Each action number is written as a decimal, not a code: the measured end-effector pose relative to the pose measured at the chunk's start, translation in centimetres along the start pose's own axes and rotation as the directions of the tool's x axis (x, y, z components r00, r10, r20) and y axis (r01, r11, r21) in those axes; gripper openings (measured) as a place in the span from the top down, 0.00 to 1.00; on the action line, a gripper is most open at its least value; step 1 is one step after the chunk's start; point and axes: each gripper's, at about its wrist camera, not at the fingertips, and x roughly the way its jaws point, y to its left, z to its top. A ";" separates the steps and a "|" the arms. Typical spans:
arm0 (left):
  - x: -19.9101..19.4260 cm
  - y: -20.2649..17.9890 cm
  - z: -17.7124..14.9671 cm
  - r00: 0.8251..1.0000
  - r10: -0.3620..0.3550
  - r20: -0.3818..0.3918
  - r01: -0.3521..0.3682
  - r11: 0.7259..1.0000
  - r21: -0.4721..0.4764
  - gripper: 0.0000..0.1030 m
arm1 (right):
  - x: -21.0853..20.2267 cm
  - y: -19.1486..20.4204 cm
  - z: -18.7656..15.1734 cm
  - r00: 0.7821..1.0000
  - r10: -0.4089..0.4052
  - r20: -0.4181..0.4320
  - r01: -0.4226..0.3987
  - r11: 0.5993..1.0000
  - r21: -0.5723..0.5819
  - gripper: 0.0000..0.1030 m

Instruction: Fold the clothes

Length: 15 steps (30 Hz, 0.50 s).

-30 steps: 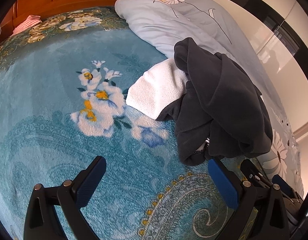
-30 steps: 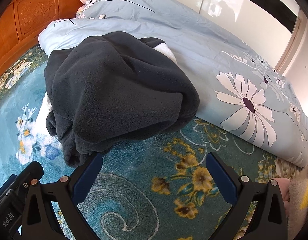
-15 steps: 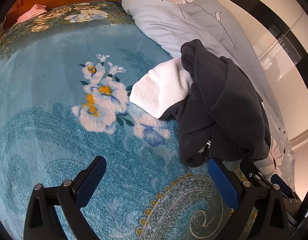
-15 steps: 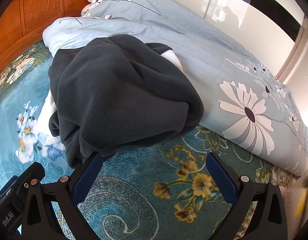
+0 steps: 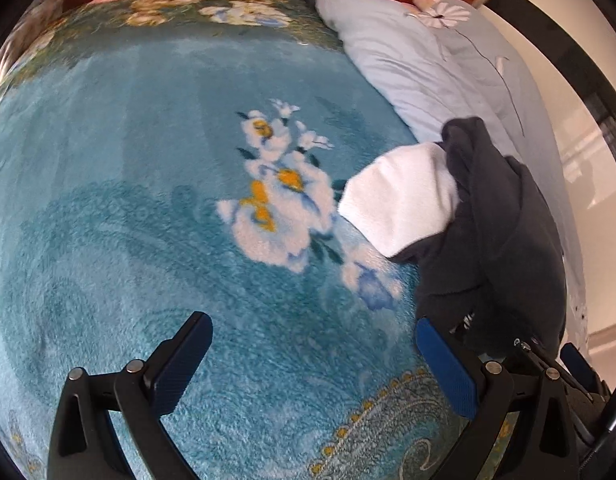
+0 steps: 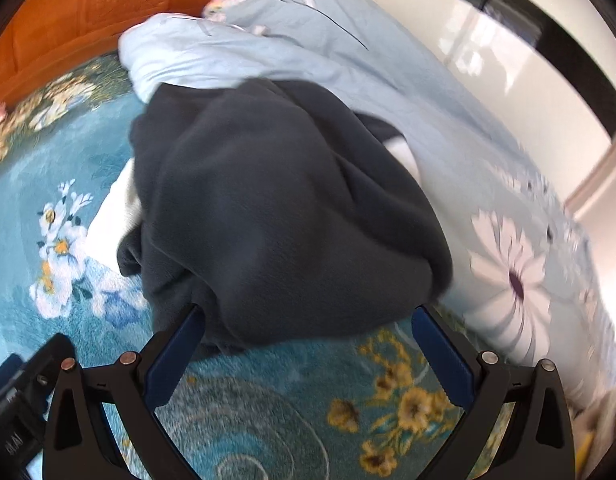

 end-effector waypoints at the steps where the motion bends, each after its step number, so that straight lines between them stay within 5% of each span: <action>1: -0.1 0.8 0.2 1.000 -0.006 0.005 0.006 0.999 -0.036 0.00 | 0.0 0.6 0.4 1.000 -0.008 0.017 0.009 1.000 -0.029 0.00; 5: -0.8 1.6 0.3 1.000 -0.002 0.013 0.003 0.999 -0.041 0.00 | 1.5 3.2 2.2 0.997 -0.079 0.015 0.081 0.982 -0.173 0.03; 9: -1.6 2.1 0.3 0.999 -0.030 0.020 0.031 0.998 -0.053 0.00 | 2.4 4.0 4.0 0.990 -0.142 -0.011 0.135 0.957 -0.258 0.59; 12: -2.6 2.8 0.2 0.998 -0.048 0.044 0.050 0.997 -0.061 0.00 | 0.7 1.9 6.0 0.987 -0.157 0.013 0.157 0.972 -0.173 0.79; 15: -3.8 3.3 0.3 0.994 -0.089 0.060 0.094 0.993 -0.076 0.00 | -2.6 -1.0 7.8 0.985 -0.153 0.080 0.159 0.985 -0.062 0.83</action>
